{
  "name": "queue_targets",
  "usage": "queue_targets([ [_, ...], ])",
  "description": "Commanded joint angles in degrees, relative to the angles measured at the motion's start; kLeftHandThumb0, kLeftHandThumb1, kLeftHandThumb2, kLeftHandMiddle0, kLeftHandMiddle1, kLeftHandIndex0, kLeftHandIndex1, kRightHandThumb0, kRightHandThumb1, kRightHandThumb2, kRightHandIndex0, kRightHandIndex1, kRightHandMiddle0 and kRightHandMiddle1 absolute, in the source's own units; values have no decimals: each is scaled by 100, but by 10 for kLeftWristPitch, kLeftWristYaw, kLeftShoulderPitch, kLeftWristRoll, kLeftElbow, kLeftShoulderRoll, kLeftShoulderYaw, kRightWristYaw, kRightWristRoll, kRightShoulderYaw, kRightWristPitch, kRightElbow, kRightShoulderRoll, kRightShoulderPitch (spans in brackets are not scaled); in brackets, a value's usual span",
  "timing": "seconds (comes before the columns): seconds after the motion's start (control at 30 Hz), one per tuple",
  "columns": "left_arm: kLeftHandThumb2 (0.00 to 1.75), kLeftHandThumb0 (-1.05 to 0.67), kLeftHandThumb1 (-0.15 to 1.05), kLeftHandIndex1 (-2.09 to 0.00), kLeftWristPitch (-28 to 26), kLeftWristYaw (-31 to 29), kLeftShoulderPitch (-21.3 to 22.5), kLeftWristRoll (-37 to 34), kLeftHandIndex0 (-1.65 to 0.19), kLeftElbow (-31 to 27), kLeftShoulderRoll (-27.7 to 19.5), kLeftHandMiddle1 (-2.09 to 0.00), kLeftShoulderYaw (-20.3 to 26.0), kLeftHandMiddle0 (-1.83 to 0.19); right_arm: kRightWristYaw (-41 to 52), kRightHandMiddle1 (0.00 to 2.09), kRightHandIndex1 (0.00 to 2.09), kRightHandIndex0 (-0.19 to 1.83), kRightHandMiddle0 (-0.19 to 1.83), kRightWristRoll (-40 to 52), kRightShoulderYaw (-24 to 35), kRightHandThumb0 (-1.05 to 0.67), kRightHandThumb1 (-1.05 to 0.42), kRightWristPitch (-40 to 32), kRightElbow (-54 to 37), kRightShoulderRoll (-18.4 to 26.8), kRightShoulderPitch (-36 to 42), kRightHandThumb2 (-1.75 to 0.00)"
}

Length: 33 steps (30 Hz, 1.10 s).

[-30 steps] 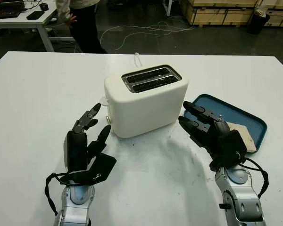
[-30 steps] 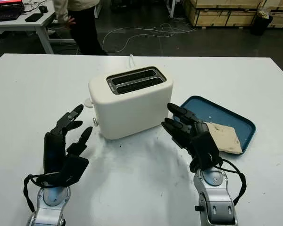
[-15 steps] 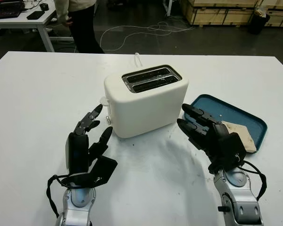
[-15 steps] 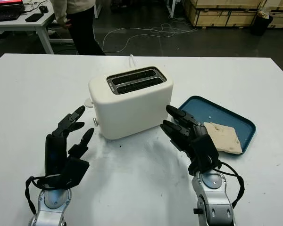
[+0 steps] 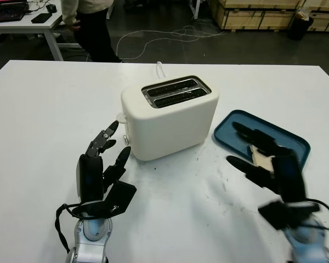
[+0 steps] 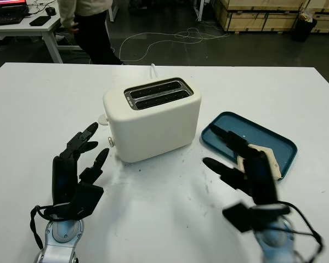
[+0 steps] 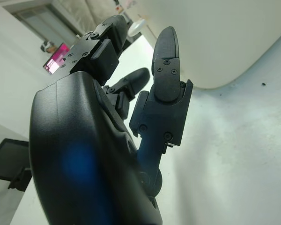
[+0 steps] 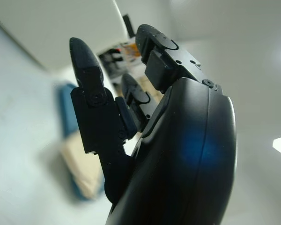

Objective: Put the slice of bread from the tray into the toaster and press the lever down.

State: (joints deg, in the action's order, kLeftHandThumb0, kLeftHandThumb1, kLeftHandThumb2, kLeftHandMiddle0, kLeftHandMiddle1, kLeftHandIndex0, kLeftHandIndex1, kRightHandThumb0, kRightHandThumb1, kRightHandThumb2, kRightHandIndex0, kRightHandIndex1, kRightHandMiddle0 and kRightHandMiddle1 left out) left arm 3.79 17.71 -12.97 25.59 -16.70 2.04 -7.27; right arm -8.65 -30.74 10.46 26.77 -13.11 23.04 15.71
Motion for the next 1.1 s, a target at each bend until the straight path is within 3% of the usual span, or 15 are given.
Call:
queue_targets([
  [0.0,29,-49,92,-3,8,0,6,-4,-56,6,2,-90,-3,-35,-18,0,0,59,53,-46,18,-37,-76,5,6,24,11,0],
  [0.23,28,-49,92,-3,9,3,5,-4,-57,6,6,-89,-7,-36,3,0,0,38,39,-154,36,-47,-73,-78,18,80,18,0],
  [0.5,28,-48,92,-3,10,5,0,-2,-57,2,8,-90,-9,-35,72,0,0,17,17,-232,-18,-61,-77,-187,71,127,-26,-1],
  [0.9,27,-48,92,-3,17,7,-1,-11,-56,4,10,-92,-13,-35,43,0,0,10,10,-227,-87,-65,-81,-229,215,148,-98,-1],
  [1.07,27,-49,92,-3,20,5,2,-11,-57,7,6,-93,-11,-35,-42,4,4,19,19,-202,-100,-61,-80,-203,279,142,-113,0],
])
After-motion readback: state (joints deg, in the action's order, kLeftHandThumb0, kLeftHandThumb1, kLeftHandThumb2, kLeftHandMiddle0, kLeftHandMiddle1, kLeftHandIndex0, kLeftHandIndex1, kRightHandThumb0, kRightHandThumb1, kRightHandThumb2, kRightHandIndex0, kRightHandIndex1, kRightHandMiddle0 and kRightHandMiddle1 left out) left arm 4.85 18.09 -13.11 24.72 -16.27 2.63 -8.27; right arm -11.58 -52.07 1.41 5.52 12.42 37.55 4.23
